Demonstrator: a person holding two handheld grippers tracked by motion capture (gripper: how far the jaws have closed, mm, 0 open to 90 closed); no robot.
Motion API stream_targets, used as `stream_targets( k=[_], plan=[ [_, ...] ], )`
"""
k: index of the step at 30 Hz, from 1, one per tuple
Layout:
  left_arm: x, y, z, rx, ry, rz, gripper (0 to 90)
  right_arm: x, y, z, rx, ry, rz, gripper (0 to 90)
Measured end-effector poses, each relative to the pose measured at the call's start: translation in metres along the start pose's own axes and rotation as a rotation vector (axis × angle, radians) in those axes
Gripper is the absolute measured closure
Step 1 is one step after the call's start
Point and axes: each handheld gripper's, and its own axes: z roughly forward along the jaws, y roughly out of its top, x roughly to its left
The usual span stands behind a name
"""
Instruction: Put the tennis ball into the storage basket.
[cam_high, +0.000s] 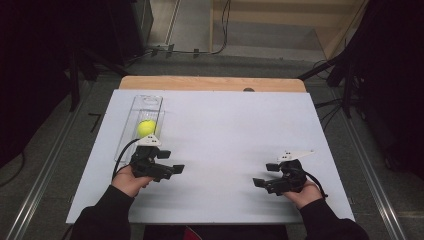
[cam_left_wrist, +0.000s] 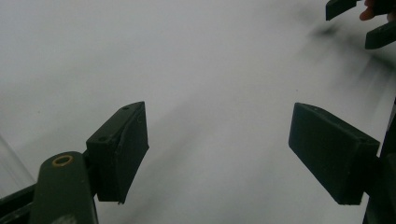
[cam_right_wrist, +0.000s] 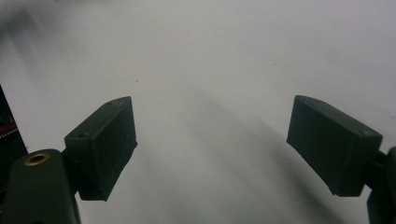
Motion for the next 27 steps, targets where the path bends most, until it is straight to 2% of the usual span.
stream_targets(
  k=[16, 20, 27],
  plan=[
    [-0.008, -0.016, -0.001, 0.015, -0.015, 0.040, 20.8, 0.000, 0.000, 0.000, -0.002, -0.004, 0.000, 13.8],
    [-0.011, -0.020, -0.001, 0.020, -0.021, 0.082, 20.9, 0.000, 0.000, 0.000, 0.000, -0.002, -0.001, 13.8],
    [-0.014, -0.025, -0.003, 0.015, -0.026, 0.100, 20.9, 0.000, 0.000, 0.000, 0.000, -0.003, -0.001, 13.8]
  ],
)
